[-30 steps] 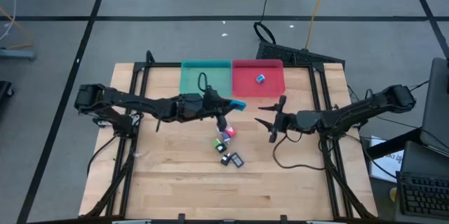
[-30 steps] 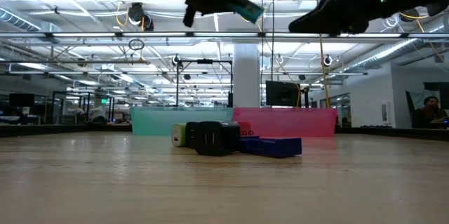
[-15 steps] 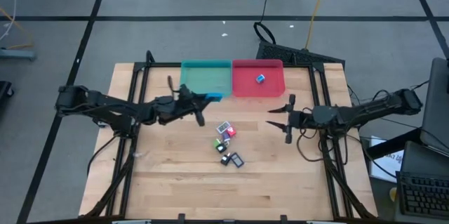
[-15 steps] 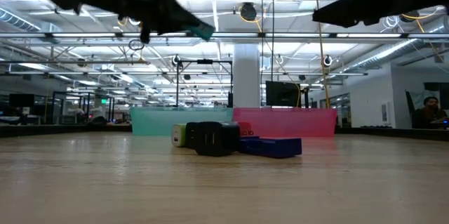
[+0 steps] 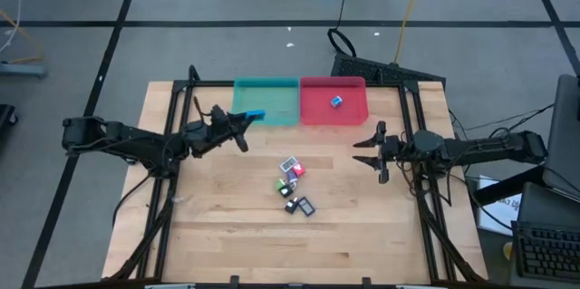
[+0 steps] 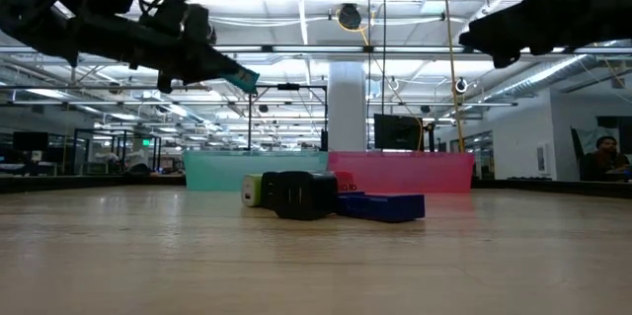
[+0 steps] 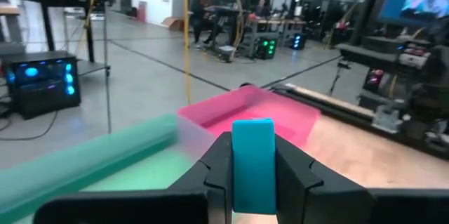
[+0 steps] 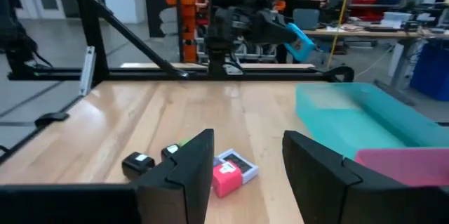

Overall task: Sort charging adapters and watches
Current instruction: Put the blue watch in the blue bin

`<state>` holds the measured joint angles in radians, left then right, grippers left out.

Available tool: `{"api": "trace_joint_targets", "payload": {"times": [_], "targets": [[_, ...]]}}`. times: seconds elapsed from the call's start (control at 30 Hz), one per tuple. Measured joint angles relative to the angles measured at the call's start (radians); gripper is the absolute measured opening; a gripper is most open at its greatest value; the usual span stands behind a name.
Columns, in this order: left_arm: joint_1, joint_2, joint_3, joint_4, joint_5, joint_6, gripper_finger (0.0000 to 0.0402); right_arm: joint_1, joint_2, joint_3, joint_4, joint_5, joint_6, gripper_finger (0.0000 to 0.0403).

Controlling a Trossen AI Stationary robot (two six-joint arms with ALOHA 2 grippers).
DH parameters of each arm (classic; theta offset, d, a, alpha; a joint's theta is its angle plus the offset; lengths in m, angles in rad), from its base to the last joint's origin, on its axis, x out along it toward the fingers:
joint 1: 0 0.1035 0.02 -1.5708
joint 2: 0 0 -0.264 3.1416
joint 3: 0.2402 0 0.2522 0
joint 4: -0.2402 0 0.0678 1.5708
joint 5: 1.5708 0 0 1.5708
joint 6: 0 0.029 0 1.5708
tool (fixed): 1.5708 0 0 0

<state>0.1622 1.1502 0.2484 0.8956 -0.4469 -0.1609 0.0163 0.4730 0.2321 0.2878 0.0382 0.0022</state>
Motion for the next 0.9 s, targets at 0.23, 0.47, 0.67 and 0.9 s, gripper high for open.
{"api": "trace_joint_targets", "payload": {"times": [0.23,0.47,0.67,0.9], "targets": [[0.083,0.001,-0.002,-0.001,0.060,-0.002,0.0068,-0.078,-0.092,-0.055,-0.001,-0.070,0.031,0.0157],[0.164,0.001,-0.002,-0.001,0.089,-0.007,0.0056,-0.143,-0.140,-0.088,-0.002,-0.070,0.032,0.0157],[0.230,0.001,-0.001,-0.034,0.076,-0.062,0.0072,-0.183,-0.140,-0.098,-0.001,-0.070,0.039,0.0157],[0.270,0.045,0.000,-0.055,0.071,-0.099,0.0056,-0.201,-0.140,-0.100,-0.001,-0.070,0.039,0.0157]]}}
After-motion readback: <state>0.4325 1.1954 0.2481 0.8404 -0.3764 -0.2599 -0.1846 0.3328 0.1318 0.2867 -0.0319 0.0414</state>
